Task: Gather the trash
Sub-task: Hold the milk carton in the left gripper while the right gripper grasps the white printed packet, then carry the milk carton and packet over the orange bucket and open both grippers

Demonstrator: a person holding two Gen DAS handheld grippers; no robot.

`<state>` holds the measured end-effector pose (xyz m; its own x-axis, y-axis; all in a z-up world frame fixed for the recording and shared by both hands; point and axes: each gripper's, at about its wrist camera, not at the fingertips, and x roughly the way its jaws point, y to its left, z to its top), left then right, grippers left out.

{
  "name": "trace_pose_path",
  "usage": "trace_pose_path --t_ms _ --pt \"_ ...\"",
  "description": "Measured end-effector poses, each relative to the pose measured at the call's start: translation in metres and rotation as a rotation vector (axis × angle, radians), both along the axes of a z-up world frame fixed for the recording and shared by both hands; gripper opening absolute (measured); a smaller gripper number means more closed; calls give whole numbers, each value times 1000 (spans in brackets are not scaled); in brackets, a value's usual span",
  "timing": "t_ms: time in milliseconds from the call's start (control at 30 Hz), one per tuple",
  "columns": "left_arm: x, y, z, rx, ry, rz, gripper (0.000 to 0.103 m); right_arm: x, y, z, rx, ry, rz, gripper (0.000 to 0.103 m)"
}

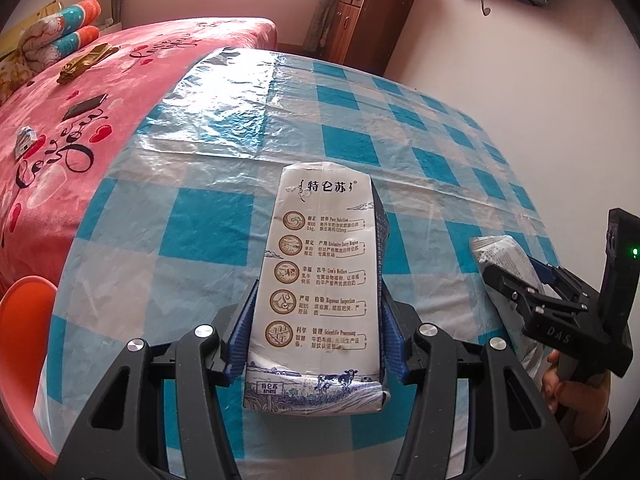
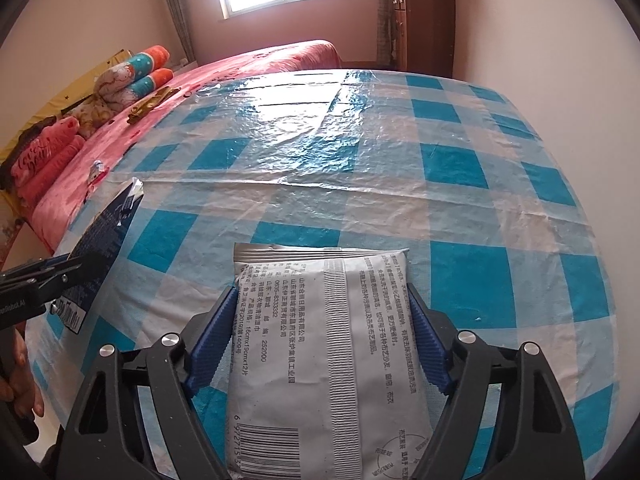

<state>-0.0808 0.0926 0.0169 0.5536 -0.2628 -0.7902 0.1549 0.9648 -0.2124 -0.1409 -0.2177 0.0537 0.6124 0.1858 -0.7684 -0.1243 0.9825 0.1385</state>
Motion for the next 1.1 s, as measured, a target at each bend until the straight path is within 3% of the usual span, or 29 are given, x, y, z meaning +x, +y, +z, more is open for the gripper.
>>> trace_pose_path --t_ms 500,1100 --pt "-21 30 5 0 -44 26 56 0 2 1 25 0 -22 79" --pt "-45 74 15 14 -102 97 56 5 43 9 73 39 55 79"
